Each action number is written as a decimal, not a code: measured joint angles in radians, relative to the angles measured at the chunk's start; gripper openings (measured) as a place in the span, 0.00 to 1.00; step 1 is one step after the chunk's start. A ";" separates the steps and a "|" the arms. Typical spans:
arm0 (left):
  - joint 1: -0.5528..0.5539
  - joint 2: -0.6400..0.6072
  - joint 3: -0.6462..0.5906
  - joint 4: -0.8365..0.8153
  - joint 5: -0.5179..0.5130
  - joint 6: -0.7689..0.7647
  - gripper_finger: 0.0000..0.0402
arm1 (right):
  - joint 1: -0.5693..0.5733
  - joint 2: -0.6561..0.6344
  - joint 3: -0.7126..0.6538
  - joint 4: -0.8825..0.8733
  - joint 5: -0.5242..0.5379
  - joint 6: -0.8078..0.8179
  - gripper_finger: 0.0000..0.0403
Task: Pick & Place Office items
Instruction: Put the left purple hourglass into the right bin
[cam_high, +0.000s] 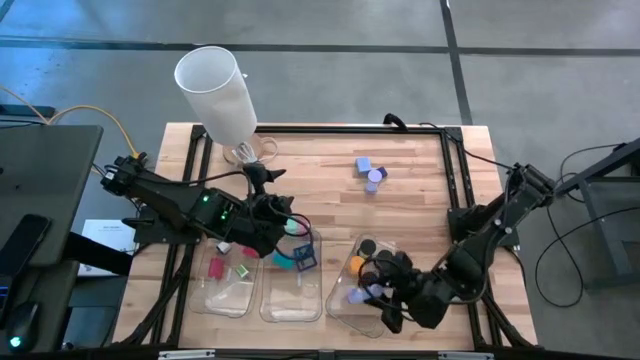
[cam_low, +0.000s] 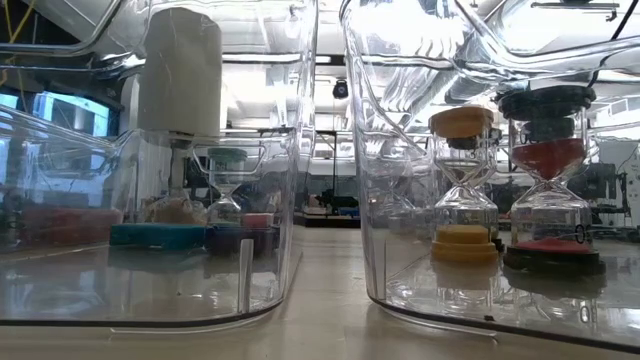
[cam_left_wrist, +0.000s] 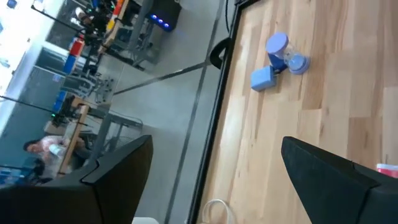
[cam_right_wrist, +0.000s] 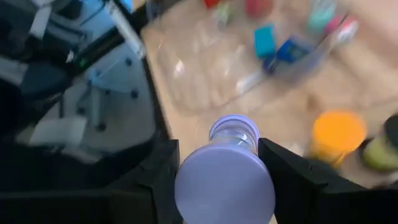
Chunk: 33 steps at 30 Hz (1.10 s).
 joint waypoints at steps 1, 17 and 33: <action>0.002 0.000 0.000 0.001 0.012 -0.005 0.87 | 0.001 0.002 0.000 -0.003 -0.032 0.019 0.46; 0.032 0.000 0.000 0.007 0.152 -0.037 0.87 | -0.005 0.060 0.000 -0.260 -0.226 0.332 0.46; 0.032 0.000 0.000 0.007 0.215 -0.038 0.87 | -0.110 0.197 0.000 -0.316 -0.349 0.151 0.46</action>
